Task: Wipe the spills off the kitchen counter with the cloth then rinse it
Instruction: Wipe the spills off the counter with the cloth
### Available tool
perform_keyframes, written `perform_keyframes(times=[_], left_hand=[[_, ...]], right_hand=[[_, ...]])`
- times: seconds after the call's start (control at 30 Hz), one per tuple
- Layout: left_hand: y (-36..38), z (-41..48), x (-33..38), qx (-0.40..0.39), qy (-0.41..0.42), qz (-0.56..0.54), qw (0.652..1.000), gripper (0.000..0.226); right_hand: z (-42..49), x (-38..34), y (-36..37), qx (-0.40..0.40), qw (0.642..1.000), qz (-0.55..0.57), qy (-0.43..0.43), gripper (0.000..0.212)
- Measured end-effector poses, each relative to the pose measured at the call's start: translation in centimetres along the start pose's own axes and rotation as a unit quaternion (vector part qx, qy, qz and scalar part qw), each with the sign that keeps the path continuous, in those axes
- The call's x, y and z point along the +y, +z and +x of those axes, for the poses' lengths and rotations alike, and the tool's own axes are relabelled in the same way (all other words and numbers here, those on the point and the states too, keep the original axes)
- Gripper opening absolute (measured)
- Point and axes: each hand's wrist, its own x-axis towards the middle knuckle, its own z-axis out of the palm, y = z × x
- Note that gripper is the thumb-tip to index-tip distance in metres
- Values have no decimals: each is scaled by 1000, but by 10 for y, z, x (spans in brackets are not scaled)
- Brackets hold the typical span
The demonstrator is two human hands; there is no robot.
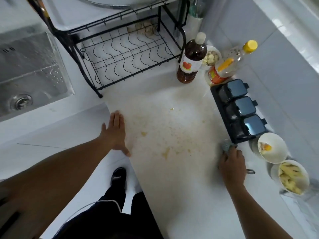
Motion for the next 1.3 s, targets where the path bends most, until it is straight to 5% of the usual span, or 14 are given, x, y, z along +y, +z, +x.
perform_keyframes(times=[0.07,0.2,0.33,0.47,0.57,0.73,0.93,1.1,1.23,1.3], left_hand=[[-1,0,1,-5,-4,2,1000,176],[-2,7,4,-2,-6,4,1000,176],[2,4,3,14,1,-2,1000,177],[2,5,0,22,5,-6,1000,177],[2,5,2,21,9,-8,1000,177],[3,3,-3,24,14,-8,1000,177],[5,4,-4,29,16,-10,999,176],[6,6,-2,31,19,-10,999,177],[7,7,-4,38,23,-11,999,178],[8,8,-4,42,27,-15,999,178]], right_hand=[[1,16,-6,-36,995,-37,-90,31],[7,-1,-7,-18,999,-5,29,38],[-12,-29,8,-45,991,-15,-123,43],[-1,-42,8,-1,995,54,85,44],[-3,-46,7,-40,999,-11,-30,46],[27,-23,1,-25,994,33,105,37],[52,-22,-8,-52,990,18,131,42],[13,-36,-2,-75,990,-56,-108,47],[-6,-48,6,-31,999,1,28,46],[-18,-54,8,-54,995,-18,-86,48]])
